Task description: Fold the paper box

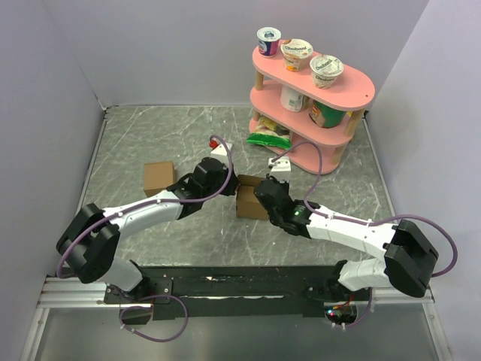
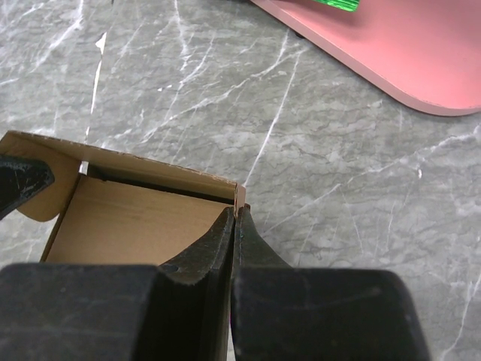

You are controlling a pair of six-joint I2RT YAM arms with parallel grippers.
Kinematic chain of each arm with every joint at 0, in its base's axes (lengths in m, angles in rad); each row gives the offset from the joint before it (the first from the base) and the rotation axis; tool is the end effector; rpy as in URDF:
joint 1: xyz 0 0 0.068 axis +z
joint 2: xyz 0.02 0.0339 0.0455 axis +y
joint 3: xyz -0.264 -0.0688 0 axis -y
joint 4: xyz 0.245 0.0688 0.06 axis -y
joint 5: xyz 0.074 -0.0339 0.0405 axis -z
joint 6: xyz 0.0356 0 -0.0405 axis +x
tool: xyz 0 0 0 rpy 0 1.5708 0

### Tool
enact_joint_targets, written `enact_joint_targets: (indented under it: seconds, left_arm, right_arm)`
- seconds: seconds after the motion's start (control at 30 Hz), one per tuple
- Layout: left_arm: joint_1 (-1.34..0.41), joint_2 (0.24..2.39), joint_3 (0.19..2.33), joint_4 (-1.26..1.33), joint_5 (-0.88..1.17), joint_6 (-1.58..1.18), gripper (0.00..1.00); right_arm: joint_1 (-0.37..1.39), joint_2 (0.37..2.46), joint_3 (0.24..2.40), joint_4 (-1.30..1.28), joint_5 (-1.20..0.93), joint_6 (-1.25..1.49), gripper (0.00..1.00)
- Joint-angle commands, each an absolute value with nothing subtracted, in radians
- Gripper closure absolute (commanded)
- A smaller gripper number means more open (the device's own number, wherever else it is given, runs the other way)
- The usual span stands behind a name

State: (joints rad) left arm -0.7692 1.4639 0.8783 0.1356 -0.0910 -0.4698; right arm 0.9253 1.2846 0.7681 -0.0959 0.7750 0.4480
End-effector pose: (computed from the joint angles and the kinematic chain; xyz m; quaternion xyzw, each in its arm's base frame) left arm 0.2377 -0.2256 0.2430 0.1023 0.8403 -0.2769 0.4547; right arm 0.1820 0.2003 0.2408 -0.0249 0.8395 0.0113 0.5427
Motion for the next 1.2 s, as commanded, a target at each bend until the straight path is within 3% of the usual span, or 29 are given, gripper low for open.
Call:
enact_joint_targets:
  seconds: [0.0, 1.17]
  left_arm:
    - [-0.788, 1.494, 0.936, 0.080, -0.045, -0.502, 0.98]
    - [-0.750, 1.539, 0.997, 0.077, 0.098, -0.568, 0.99]
  right_arm:
    - [0.948, 1.298, 0.799, -0.075, 0.767, 0.476, 1.00]
    - [0.980, 1.318, 0.795, -0.075, 0.834, 0.479, 1.00]
